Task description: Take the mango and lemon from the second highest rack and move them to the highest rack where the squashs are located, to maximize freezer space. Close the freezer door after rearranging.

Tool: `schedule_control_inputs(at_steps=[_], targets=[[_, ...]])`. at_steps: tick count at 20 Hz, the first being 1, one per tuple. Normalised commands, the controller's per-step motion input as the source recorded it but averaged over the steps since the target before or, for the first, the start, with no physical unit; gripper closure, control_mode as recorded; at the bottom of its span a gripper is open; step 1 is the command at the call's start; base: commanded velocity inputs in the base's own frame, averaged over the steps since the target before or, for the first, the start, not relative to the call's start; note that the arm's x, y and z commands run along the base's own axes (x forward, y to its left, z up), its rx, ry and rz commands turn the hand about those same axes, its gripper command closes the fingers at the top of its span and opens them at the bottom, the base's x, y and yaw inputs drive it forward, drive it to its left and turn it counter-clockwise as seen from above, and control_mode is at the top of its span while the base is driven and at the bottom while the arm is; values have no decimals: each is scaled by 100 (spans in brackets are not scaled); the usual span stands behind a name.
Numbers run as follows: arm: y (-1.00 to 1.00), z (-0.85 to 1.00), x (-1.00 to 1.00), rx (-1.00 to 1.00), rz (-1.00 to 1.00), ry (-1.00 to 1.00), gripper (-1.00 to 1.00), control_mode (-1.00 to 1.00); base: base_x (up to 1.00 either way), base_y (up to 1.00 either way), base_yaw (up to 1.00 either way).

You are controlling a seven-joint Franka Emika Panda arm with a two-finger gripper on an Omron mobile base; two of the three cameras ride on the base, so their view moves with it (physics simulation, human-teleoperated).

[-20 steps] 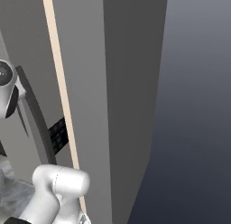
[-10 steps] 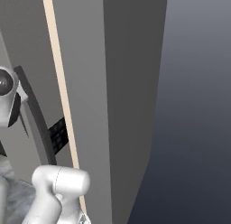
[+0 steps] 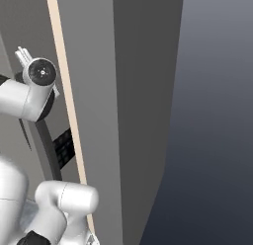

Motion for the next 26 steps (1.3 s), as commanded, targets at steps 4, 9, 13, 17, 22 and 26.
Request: schedule_control_inputs(at_steps=[4,9,13,17,22,26], targets=[[1,0,72,2,7,-5,-100,-100,0,0,0],[18,0,81,2,2,-2,-100,-100,0,0,0],[39,-2,63,0,4,0,-100,-100,0,0,0],[63,-2,36,0,7,0,-100,-100,0,0,0],[71,-6,23,-1,2,0,-100,-100,0,0,0],[59,-7,26,-16,-7,0,-100,-100,0,0,0]])
